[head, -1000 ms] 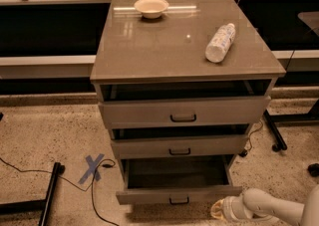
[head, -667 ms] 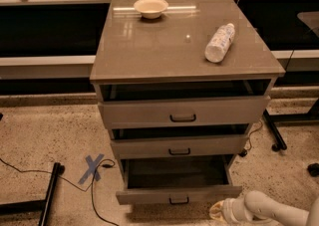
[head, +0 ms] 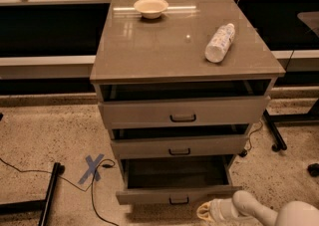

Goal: Close bottom drawer

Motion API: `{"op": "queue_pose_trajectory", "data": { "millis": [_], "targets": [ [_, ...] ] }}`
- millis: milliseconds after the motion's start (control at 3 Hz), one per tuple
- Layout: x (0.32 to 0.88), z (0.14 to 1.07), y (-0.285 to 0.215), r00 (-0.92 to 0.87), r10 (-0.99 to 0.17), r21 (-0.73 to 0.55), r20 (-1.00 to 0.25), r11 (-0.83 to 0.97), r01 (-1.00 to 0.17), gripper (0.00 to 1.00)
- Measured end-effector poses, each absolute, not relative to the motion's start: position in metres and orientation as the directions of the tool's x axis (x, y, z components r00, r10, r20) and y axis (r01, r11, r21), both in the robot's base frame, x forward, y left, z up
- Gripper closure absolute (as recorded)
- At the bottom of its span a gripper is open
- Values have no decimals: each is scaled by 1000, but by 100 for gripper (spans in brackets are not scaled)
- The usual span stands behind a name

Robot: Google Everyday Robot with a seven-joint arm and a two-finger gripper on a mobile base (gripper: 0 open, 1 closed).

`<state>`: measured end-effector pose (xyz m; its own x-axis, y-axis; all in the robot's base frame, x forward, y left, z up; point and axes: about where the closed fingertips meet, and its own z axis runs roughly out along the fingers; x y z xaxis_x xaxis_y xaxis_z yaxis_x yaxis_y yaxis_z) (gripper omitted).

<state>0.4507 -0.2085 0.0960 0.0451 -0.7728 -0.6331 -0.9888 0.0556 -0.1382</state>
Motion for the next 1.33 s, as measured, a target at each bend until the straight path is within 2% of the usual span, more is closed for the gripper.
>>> {"op": "queue_pose_trajectory", "data": {
  "millis": [1333],
  "targets": [
    [565, 91, -210, 244, -799, -327, -549, -63, -943, 100]
  ]
}}
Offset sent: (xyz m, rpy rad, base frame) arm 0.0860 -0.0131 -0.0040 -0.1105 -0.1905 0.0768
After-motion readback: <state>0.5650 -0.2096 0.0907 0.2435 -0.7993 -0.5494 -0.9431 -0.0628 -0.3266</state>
